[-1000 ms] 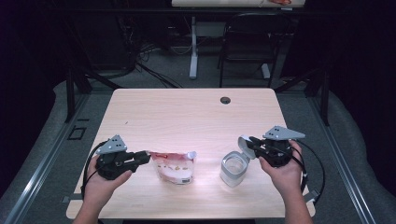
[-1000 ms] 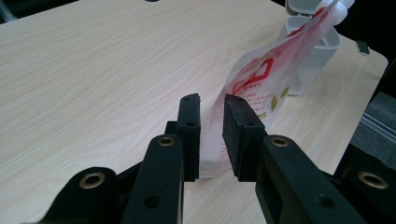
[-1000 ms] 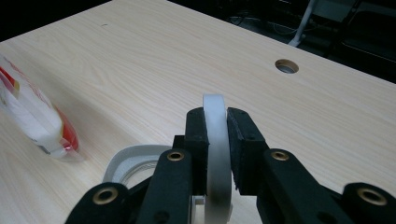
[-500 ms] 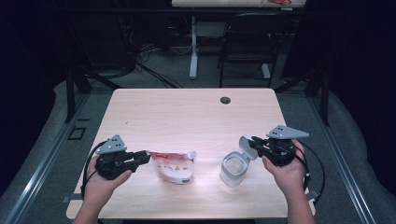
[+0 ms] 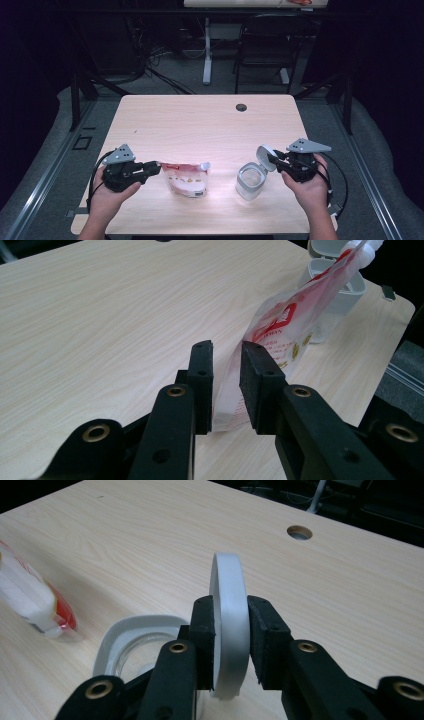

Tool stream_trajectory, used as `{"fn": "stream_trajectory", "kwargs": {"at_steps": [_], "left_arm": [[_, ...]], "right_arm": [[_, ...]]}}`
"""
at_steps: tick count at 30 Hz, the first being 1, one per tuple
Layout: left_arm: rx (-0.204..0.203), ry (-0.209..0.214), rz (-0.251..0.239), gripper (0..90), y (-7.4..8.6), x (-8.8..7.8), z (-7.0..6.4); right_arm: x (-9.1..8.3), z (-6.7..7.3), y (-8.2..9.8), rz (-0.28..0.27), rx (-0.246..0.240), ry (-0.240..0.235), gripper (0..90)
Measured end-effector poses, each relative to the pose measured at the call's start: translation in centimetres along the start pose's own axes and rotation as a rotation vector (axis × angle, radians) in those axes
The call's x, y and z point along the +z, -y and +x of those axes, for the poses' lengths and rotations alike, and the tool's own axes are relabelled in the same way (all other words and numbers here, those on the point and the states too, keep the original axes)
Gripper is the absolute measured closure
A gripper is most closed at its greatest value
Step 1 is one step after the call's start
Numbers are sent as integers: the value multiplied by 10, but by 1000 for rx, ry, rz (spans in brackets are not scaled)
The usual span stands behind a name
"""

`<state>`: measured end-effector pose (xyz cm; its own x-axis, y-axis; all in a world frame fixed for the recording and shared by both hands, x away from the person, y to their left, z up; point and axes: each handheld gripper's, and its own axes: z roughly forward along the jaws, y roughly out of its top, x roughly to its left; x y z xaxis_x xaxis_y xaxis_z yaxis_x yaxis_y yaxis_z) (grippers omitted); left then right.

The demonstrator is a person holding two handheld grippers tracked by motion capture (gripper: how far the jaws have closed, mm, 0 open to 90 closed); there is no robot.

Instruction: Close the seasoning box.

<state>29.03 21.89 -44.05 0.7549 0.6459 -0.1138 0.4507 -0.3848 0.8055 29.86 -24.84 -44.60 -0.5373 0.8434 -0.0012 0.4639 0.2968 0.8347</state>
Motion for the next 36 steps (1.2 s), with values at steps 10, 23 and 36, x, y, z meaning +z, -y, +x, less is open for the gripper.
{"fn": "stream_trajectory", "kwargs": {"at_steps": [10,23,36], "left_arm": [[1,1,-2,759,-1,1,-1],[2,-1,-4,758,-1,-2,0],[0,-2,-5,756,0,-1,0]], "right_arm": [[-6,-2,19,32,38,8,716],[-3,-3,25,57,55,-12,788],[10,-7,15,54,36,0,795]]}}
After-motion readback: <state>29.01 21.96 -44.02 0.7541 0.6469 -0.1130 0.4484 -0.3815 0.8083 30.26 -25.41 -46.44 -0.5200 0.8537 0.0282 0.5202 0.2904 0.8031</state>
